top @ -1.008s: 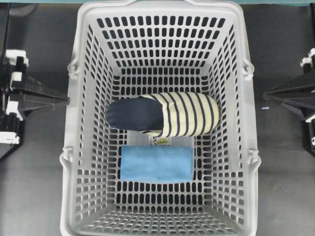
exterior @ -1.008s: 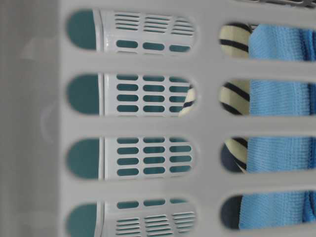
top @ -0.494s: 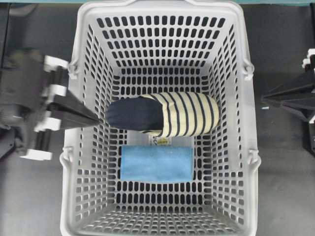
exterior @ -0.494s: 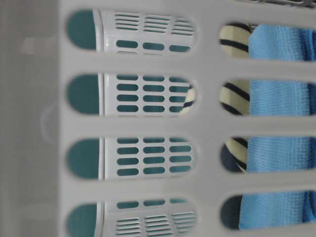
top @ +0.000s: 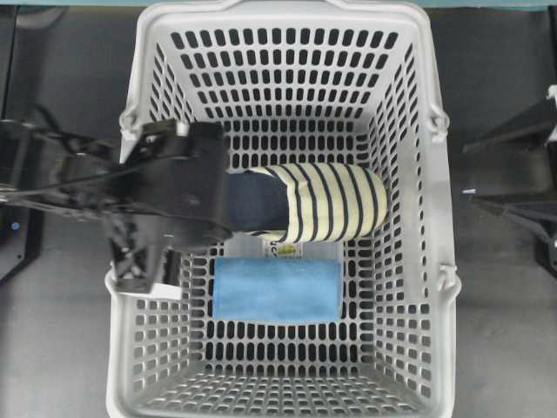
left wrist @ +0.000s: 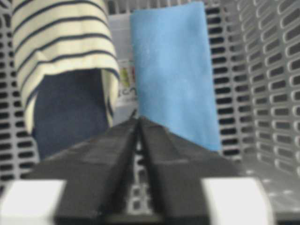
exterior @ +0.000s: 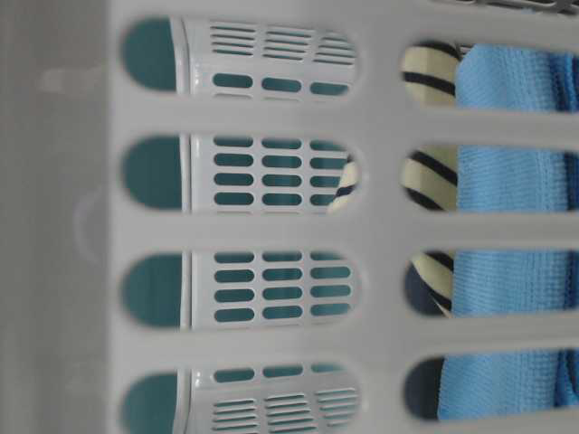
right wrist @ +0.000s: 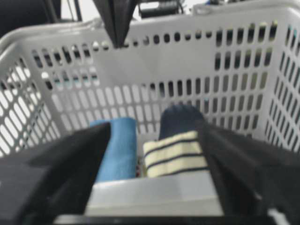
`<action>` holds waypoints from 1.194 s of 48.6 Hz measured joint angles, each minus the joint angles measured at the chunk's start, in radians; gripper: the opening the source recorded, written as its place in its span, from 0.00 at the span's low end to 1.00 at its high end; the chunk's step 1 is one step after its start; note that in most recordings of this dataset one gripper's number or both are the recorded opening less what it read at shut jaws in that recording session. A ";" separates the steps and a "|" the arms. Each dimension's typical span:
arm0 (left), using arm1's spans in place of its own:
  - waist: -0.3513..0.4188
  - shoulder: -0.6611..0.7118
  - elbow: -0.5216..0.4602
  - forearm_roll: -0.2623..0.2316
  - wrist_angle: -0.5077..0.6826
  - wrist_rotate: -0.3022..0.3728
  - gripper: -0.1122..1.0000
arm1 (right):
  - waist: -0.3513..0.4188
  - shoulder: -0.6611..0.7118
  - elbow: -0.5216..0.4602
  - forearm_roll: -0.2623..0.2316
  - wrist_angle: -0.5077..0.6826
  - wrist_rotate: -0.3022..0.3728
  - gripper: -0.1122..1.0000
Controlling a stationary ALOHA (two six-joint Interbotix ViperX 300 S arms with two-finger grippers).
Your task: Pick up the blue cloth from the shopping basket with the left arm.
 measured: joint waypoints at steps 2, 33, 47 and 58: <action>0.000 0.025 -0.023 0.000 0.017 0.000 0.39 | 0.000 0.002 0.000 0.000 -0.002 0.000 0.82; -0.038 0.371 -0.242 0.002 0.141 -0.137 0.90 | 0.000 -0.003 -0.002 -0.005 -0.002 0.000 0.79; -0.069 0.428 -0.183 0.000 0.074 -0.156 0.90 | 0.000 -0.003 0.003 -0.005 -0.002 0.002 0.78; -0.075 0.451 -0.126 0.002 0.017 -0.166 0.89 | 0.000 -0.003 0.005 -0.005 -0.002 0.002 0.78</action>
